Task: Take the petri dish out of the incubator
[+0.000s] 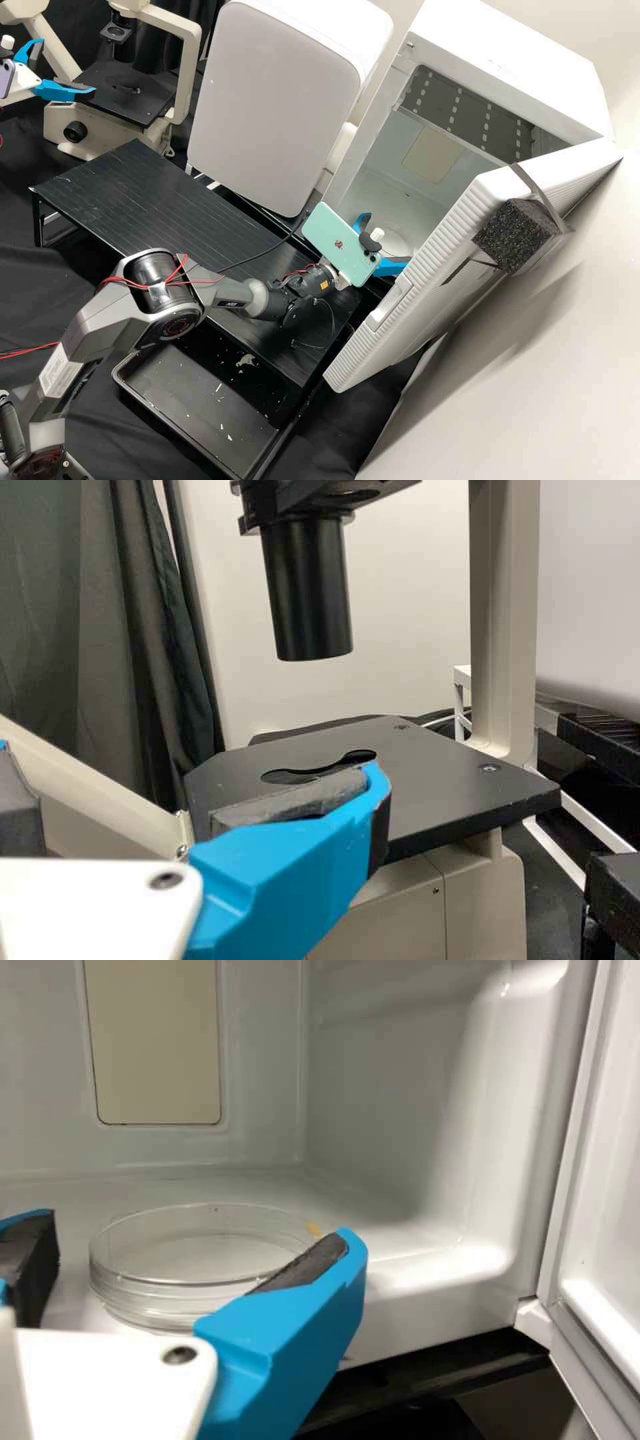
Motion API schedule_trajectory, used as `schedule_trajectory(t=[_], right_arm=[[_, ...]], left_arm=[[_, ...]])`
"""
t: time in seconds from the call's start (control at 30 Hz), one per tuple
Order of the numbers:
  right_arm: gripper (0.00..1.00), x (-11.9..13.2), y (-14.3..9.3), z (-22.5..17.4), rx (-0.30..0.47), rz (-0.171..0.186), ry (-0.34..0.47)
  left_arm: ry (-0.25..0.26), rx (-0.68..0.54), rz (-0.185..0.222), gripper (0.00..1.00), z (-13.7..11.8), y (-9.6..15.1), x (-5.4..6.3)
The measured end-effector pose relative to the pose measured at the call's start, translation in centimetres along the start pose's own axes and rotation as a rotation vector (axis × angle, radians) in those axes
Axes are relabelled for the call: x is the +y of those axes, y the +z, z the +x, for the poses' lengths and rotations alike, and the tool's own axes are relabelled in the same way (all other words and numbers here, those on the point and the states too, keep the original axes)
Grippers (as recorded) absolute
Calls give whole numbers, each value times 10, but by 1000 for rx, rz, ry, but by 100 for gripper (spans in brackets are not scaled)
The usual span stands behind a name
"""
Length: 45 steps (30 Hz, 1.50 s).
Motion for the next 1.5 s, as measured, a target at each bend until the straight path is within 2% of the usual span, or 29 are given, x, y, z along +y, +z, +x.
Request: schedule_trajectory(t=[0.93, 1.13, 1.4, 1.5], right_arm=[[0, -1, 4, 0, -3, 18, -11], [0, 0, 2, -20, 46, 45, -28], [0, 9, 0, -63, 82, 112, 7], [0, 9, 3, -83, 96, 122, 19]], left_arm=[[0, 0, 0, 100, 0, 0, 0], [0, 0, 0, 100, 0, 0, 0], [0, 0, 0, 100, 0, 0, 0], [0, 0, 0, 100, 0, 0, 0]])
